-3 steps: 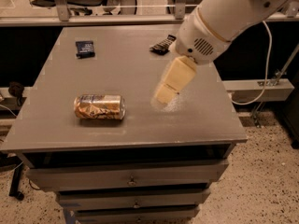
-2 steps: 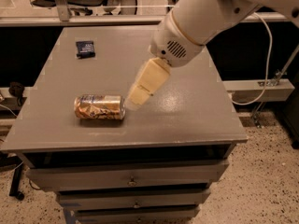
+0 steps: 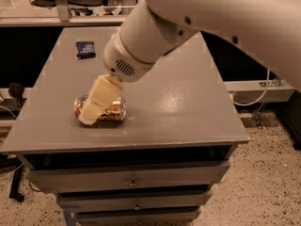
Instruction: Place orange can upright
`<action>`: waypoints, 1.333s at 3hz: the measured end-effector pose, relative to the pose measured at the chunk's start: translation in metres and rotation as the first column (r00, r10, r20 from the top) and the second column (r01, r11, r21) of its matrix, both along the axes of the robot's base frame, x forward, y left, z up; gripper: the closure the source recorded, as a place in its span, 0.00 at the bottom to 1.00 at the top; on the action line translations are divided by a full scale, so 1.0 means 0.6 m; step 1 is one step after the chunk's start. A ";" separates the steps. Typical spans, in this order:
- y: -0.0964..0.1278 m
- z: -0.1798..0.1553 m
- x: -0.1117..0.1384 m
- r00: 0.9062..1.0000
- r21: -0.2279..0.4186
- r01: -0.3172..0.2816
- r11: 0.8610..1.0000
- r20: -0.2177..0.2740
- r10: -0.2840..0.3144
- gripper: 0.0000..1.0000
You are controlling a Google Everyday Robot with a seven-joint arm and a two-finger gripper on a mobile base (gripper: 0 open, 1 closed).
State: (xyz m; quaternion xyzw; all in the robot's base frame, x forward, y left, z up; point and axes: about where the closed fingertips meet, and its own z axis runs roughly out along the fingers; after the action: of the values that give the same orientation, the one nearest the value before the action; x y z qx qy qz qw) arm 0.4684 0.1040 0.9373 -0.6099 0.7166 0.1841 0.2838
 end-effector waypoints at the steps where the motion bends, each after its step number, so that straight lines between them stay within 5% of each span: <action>1: 0.055 -0.034 0.001 0.997 -0.024 -0.047 0.999 0.053 0.049 0.00; 3: 0.090 -0.115 0.017 0.990 -0.145 -0.109 0.983 0.075 0.121 0.00; 4: 0.099 -0.151 0.025 0.985 -0.222 -0.138 0.965 0.072 0.157 0.00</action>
Offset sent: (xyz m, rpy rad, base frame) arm 0.0197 0.0596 -0.0816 -0.1406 -0.0980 0.1262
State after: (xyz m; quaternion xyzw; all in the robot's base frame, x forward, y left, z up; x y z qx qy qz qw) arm 0.4833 0.1633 0.8466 -0.6965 0.6716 0.0984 0.2329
